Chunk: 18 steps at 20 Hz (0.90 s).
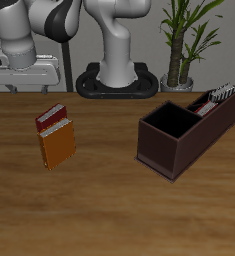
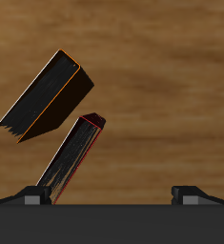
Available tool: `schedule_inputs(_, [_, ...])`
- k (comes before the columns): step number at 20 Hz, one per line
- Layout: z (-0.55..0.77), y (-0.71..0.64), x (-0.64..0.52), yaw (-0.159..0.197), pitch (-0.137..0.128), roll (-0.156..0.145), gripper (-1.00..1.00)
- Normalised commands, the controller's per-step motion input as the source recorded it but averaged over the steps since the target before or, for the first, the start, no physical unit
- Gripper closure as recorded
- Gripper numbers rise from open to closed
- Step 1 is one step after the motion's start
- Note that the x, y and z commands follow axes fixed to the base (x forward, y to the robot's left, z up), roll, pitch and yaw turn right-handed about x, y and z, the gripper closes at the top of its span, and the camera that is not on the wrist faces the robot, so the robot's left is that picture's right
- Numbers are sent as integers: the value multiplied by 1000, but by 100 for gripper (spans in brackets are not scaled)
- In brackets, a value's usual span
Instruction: Place the left red book into the left desk caddy's back compartment and place the striped book into the left desk caddy's left compartment and place the right red book into the left desk caddy's front compartment
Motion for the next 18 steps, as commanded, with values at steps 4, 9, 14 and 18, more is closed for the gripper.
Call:
schedule_inputs(4, [-109, 187, 63, -17, -5, 39, -100])
schedule_inputs(9, [-95, 382, 38, -9, 2, 57, -100])
schedule_inputs(14, [-205, 165, 71, -4, 37, 13, -100])
schedule_inputs(18, [-119, -36, 48, -45, -19, 1, -100])
